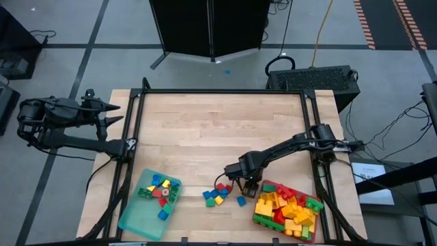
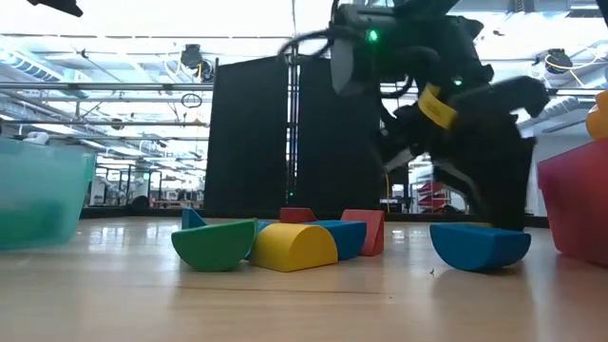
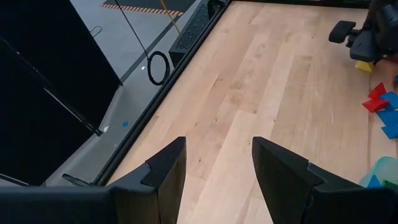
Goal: Sort blocks by size
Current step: Put the yellow block into the blue bin
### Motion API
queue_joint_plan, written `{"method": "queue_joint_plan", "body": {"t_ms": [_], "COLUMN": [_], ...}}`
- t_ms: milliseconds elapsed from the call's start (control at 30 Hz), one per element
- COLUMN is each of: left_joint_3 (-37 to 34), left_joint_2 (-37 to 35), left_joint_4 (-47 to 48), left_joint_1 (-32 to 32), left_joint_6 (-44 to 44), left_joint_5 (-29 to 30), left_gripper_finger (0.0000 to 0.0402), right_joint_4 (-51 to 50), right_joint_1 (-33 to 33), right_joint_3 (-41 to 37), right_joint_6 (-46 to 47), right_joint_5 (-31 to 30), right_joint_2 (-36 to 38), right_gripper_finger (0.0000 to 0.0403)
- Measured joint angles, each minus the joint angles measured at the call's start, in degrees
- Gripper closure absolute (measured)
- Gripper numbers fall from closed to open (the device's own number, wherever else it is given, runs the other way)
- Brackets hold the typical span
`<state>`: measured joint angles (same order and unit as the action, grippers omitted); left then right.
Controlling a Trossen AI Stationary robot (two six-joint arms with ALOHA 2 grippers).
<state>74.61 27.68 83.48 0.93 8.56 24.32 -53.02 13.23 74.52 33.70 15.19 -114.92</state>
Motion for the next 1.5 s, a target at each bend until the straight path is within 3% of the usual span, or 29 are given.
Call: {"method": "queue_joint_plan", "body": {"t_ms": [167,333,400,533,800,900,1000,1300,1500], "left_joint_3": [0.00,0.00,0.00,0.00,0.00,0.00,0.00,0.00,0.00], "left_joint_2": [0.00,0.00,0.00,0.00,0.02,0.02,0.02,0.02,0.02], "left_joint_4": [0.00,-0.02,-0.02,-0.02,-0.02,-0.02,-0.02,-0.02,-0.02], "left_joint_1": [0.01,0.00,0.00,0.00,0.02,0.01,0.00,0.00,0.01], "left_joint_6": [-0.09,-0.39,-0.42,-0.39,-0.30,-0.26,-0.29,0.02,0.04], "left_joint_5": [0.06,0.95,1.27,1.29,1.29,1.29,1.29,1.29,1.29], "left_gripper_finger": [0.0214,0.0214,0.0214,0.0214,0.0214,0.0214,0.0214,0.0214,0.0214], "right_joint_4": [4.25,6.81,7.45,6.02,-3.64,-2.89,0.47,1.65,5.06], "right_joint_1": [-0.45,-2.01,-2.77,-4.61,-6.11,-6.05,-6.05,-6.10,-7.70], "right_joint_3": [-0.02,-0.02,0.10,1.84,6.62,6.69,6.73,6.75,6.75], "right_joint_6": [0.21,1.31,0.98,1.94,-0.25,-1.90,-3.78,-0.08,3.54], "right_joint_5": [0.04,0.48,0.96,-0.61,-3.84,-4.23,-8.71,-21.38,-22.72], "right_joint_2": [0.03,-0.05,-0.11,-0.27,0.82,0.91,1.09,1.45,1.45], "right_gripper_finger": [0.0300,0.0382,0.0396,0.0363,0.0245,0.0204,0.0175,0.0162,0.0144]}}
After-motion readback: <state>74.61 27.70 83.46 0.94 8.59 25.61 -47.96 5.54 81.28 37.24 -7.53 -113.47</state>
